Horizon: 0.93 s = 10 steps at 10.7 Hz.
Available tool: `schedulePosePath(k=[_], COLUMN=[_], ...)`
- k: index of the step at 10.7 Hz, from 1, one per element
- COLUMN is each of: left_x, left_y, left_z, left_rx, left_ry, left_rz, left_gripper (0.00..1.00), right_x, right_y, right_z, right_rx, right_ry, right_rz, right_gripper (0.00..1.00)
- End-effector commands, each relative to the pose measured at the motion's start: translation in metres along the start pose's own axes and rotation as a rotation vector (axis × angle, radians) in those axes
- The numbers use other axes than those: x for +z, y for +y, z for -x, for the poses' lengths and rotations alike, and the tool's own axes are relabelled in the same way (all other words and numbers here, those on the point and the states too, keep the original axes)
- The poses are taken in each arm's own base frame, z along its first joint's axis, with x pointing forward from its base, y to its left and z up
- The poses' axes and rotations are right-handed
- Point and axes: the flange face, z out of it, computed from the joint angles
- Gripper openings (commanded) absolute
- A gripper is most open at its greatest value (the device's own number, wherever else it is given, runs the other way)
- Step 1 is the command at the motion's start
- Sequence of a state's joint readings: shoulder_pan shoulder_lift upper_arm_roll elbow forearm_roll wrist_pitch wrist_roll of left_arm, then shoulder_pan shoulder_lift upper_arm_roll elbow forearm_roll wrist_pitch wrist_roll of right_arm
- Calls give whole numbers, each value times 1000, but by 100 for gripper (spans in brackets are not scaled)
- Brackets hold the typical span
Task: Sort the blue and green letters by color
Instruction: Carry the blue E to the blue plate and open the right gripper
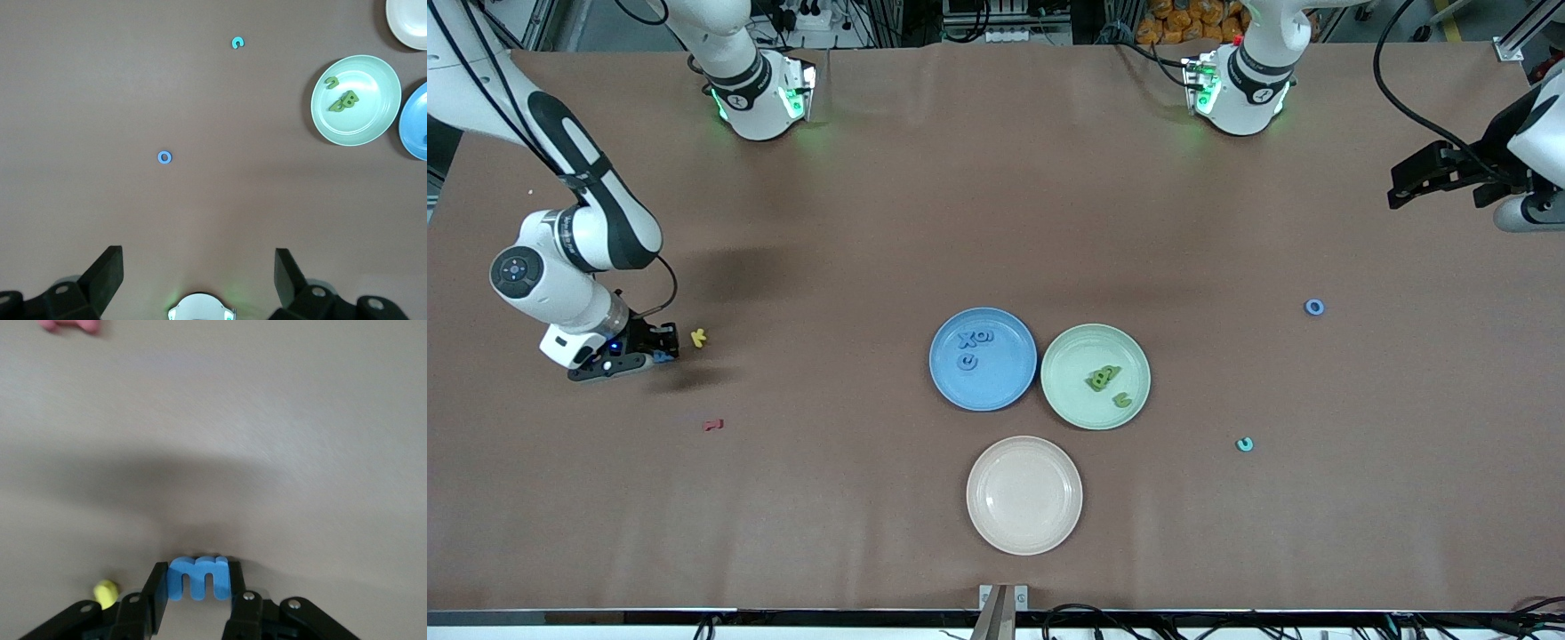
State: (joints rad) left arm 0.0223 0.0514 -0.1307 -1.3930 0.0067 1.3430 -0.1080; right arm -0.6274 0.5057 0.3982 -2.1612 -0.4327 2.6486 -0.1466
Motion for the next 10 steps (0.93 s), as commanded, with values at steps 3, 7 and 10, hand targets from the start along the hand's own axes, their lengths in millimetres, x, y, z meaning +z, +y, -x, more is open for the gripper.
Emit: schedulePosePath(k=[3, 7, 10], left_x=[26, 30, 38], left_y=[2, 3, 2], left_z=[-8, -14, -24], left_rx=[1, 9, 11], left_ry=[31, 44, 50], left_rz=[22, 26, 39], left_gripper=[100, 100, 100], right_x=[-74, -108, -105], right_y=[-92, -257, -345], right_z=[-77, -134, -151], right_rx=[152, 380, 509], right_ry=[-49, -35, -52], right_rz=[-32, -52, -88], right_gripper=[0, 0, 0])
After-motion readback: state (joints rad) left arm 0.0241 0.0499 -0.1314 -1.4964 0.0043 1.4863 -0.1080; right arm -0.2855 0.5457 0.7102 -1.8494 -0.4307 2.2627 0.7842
